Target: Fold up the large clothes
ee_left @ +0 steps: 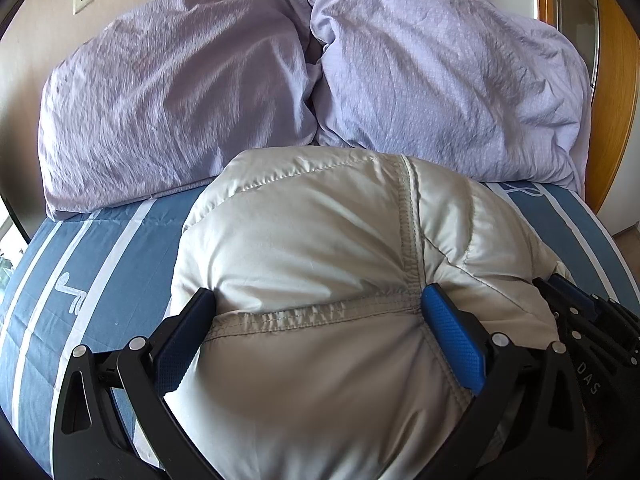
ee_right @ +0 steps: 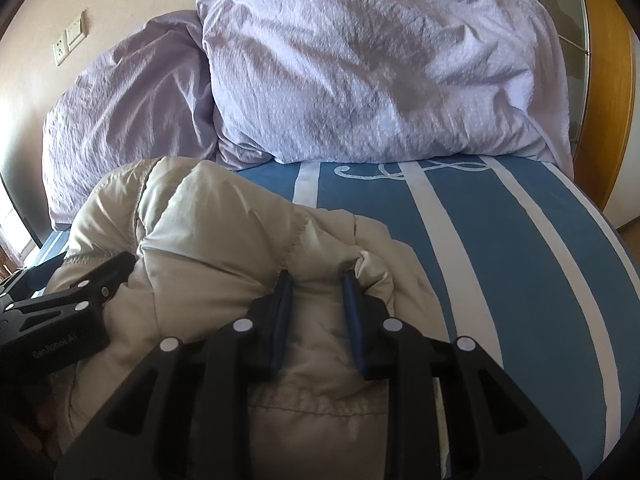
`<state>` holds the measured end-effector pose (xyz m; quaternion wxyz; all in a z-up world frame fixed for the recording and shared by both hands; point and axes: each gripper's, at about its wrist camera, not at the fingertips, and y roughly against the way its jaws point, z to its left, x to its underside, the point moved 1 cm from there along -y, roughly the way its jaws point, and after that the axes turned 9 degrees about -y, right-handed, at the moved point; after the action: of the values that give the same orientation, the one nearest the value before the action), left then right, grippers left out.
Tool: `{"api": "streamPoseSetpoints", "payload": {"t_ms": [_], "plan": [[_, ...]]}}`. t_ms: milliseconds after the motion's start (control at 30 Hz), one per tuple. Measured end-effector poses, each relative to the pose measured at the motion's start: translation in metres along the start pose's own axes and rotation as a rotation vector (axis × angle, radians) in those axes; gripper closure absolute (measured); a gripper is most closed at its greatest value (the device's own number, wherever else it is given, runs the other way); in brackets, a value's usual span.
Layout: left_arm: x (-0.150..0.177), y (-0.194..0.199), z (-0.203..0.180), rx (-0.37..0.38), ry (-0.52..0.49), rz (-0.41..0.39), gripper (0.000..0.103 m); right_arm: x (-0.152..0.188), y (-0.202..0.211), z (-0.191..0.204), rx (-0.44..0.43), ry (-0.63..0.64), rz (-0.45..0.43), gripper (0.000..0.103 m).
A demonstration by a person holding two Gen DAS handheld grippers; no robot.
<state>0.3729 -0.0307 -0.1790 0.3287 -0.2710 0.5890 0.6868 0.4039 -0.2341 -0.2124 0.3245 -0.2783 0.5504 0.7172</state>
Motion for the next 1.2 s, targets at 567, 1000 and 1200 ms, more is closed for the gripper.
{"api": "streamPoseSetpoints", "payload": {"t_ms": [567, 1000, 1200], "plan": [[0.001, 0.0, -0.001, 0.0, -0.001, -0.003, 0.001, 0.002, 0.002, -0.001, -0.005, 0.003, -0.008, 0.077], [0.003, 0.008, -0.006, 0.031, -0.031, -0.004, 0.001, 0.01, 0.01, -0.002, 0.058, -0.005, 0.041, 0.077], [0.009, 0.016, -0.011, 0.053, -0.053, -0.015, 0.001, 0.021, 0.019, -0.003, 0.096, -0.029, 0.036, 0.077]]}}
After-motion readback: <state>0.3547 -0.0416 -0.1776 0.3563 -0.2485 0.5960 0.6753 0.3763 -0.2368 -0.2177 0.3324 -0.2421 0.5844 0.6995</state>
